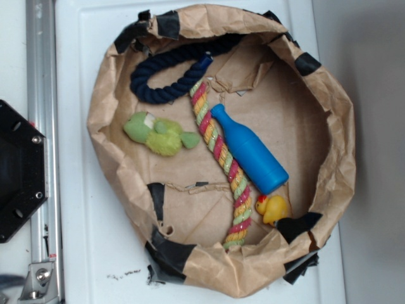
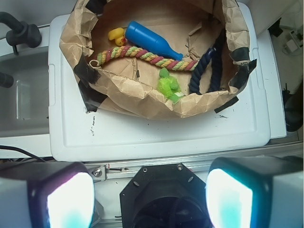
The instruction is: Grab the green animal.
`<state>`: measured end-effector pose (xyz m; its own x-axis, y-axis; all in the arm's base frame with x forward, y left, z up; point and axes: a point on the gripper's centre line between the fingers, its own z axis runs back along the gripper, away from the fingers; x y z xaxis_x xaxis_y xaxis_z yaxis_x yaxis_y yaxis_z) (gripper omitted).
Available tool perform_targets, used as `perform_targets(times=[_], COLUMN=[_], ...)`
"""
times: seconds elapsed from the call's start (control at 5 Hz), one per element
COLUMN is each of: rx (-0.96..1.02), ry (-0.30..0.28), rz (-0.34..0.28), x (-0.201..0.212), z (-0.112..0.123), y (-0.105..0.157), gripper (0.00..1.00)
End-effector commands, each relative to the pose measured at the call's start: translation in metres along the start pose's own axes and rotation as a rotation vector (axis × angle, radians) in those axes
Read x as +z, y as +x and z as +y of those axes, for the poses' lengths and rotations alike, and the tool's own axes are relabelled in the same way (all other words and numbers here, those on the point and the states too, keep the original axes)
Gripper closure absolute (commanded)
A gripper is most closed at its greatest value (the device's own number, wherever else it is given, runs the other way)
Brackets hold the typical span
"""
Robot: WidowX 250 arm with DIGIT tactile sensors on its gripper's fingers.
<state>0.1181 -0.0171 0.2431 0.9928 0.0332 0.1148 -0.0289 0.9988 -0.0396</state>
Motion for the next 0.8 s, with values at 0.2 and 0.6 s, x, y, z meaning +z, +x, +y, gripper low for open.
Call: perform_targets(times=[0.2,0.6], rx=[-0.066,-0.196], ry=[-0.265,-0.277], rz=[-0.066,-0.212], x=[-0.015,-0.084], z=[0.031,0.041], y=[0.044,0.123], gripper=[0.0,0.0])
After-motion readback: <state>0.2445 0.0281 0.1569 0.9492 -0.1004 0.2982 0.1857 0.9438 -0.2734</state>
